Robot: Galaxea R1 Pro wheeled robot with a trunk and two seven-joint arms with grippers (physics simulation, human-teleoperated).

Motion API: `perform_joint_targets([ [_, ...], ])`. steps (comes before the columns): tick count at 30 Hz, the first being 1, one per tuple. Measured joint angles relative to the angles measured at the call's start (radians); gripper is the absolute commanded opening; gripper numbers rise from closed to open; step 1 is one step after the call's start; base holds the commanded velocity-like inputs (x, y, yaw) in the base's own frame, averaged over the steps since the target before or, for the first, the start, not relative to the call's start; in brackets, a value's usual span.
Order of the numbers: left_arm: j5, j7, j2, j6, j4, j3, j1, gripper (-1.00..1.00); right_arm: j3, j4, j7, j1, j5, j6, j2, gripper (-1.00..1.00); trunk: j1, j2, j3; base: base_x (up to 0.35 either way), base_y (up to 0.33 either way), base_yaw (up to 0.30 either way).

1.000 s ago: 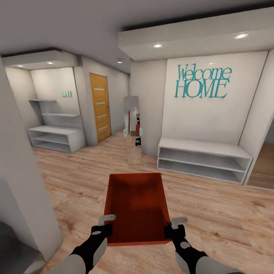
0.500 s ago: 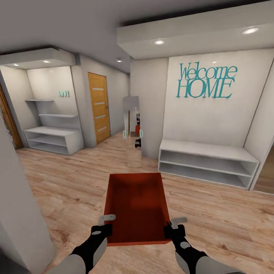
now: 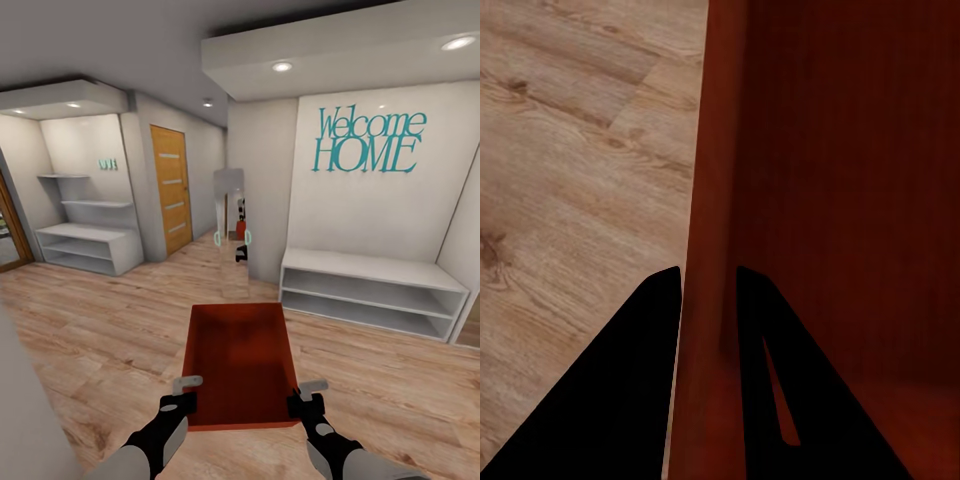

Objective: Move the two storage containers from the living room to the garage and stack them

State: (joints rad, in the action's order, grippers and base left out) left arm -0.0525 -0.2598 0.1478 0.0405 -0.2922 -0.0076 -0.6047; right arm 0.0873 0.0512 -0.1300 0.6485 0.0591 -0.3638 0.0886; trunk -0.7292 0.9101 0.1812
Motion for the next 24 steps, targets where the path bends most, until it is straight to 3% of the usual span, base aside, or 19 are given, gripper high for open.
perform_joint_targets([
  [12,-0.001,-0.001,0.001,0.0,0.0,0.0,0.0,-1.0,-0.003,0.0,0.002,0.0,0.003,0.001,-0.001,-1.0,0.0,0.0,0.0,0.322,0.0,0.012],
  [24,-0.001,-0.002,0.001,0.0,0.0,0.0,0.0,-1.0,-0.002,0.0,0.002,0.0,0.003,0.001,-0.001,-1.0,0.0,0.0,0.0,0.322,0.0,0.242],
])
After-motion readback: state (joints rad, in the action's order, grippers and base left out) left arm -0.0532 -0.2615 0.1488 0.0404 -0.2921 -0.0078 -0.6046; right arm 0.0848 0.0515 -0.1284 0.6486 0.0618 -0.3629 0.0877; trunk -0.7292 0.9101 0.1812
